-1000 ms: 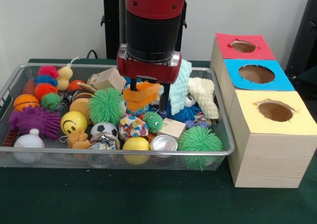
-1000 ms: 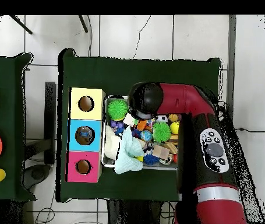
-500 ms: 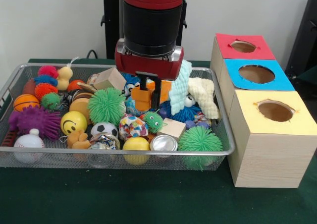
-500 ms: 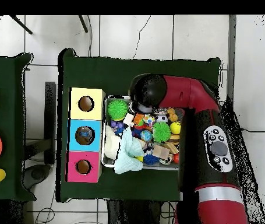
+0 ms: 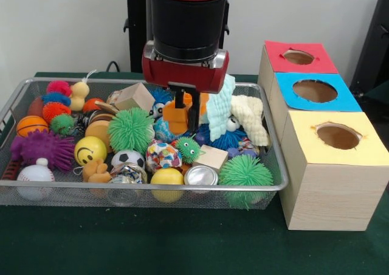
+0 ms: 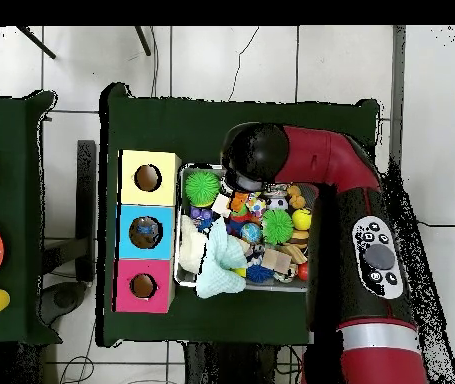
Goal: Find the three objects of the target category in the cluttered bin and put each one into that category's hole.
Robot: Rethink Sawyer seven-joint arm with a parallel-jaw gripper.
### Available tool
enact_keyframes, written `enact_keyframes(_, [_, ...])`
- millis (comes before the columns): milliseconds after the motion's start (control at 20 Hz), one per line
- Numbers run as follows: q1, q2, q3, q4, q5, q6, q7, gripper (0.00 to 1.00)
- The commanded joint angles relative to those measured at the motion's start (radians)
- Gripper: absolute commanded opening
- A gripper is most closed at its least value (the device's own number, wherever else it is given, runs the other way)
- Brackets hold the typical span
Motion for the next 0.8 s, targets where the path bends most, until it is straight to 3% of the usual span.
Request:
enact_keyframes(50, [-0.014,-0.018,0.054,0.03,0.024,0.058,-0.025,0.0])
enact_keyframes(500, [-0.02,-0.046,0.045,0.07,0.02,0.041,-0.035,0.0])
enact_keyframes(550, [-0.021,-0.049,0.045,0.078,0.021,0.031,-0.032,1.0])
enact_keyframes(800, [-0.029,-0.071,0.046,0.096,0.031,0.022,-0.028,1.0])
